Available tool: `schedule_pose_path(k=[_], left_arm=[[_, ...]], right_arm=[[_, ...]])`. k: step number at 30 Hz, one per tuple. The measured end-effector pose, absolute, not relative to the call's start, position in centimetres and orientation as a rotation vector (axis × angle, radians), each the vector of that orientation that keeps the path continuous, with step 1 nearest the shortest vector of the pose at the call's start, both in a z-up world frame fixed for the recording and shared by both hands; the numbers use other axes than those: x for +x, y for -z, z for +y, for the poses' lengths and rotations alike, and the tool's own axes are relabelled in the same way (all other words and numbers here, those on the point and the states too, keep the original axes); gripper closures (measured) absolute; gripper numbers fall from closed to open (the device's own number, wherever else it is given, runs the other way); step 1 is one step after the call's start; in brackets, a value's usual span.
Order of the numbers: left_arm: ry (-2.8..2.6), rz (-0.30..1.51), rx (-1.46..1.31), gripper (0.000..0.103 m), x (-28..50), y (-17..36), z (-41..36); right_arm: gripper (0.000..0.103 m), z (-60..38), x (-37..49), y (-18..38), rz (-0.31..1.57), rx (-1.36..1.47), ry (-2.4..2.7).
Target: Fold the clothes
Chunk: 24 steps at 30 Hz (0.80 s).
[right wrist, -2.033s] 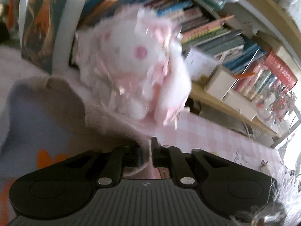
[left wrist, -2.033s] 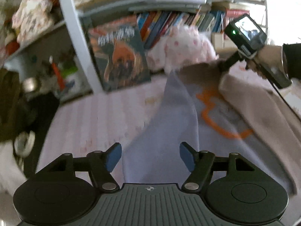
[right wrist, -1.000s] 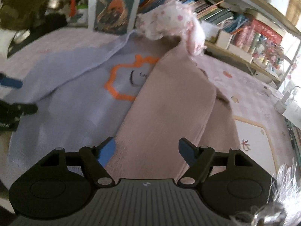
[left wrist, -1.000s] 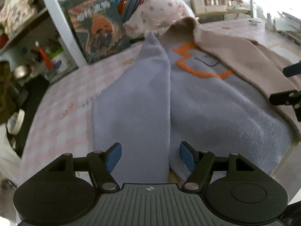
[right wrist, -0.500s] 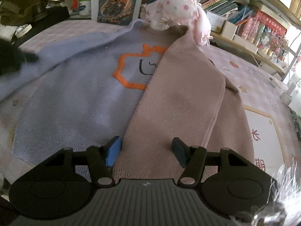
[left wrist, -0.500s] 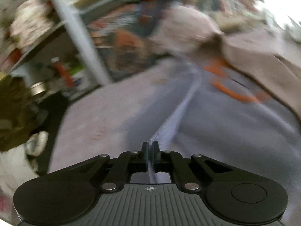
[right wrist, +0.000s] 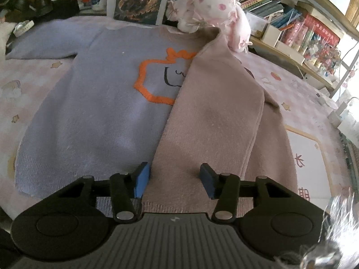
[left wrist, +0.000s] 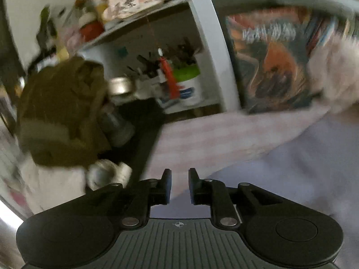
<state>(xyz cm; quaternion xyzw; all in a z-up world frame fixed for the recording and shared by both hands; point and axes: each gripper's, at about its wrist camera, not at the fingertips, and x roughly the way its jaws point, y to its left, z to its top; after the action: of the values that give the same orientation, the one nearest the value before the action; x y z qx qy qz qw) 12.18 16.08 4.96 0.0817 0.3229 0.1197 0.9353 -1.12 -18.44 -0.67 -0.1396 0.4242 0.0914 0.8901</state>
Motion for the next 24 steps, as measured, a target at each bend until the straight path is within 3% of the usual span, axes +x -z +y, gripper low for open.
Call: schedule_pose_path(k=[4, 11, 17, 19, 20, 21, 24], left_arm=[[0.072, 0.775, -0.072, 0.077, 6.8, -3.4, 12.7], [0.319, 1.015, -0.275, 0.076, 1.1, 1.2, 7.4], [0.359, 1.003, -0.258, 0.066, 0.8, 2.0, 6.5], [0.356, 0.995, -0.258, 0.062, 0.6, 2.0, 6.2], [0.354, 0.992, -0.254, 0.061, 0.5, 2.0, 6.0], [0.349, 0.990, -0.247, 0.061, 0.4, 2.0, 5.8], [0.333, 0.989, -0.223, 0.060, 0.3, 1.9, 5.4]], right_arm=[[0.059, -18.1, -1.3, 0.5, 0.900, -0.293, -0.167], [0.060, -17.7, -1.8, 0.2, 0.952, -0.275, -0.130], [0.060, -17.2, -2.5, 0.2, 0.973, -0.301, -0.103], [0.067, -17.3, -2.3, 0.2, 0.982, -0.304, -0.127], [0.083, -17.3, -2.2, 0.1, 0.989, -0.304, -0.148], [0.091, -17.6, -2.0, -0.1, 0.987, -0.310, -0.148], [0.095, -19.0, -1.4, -1.3, 0.944, -0.334, -0.112]])
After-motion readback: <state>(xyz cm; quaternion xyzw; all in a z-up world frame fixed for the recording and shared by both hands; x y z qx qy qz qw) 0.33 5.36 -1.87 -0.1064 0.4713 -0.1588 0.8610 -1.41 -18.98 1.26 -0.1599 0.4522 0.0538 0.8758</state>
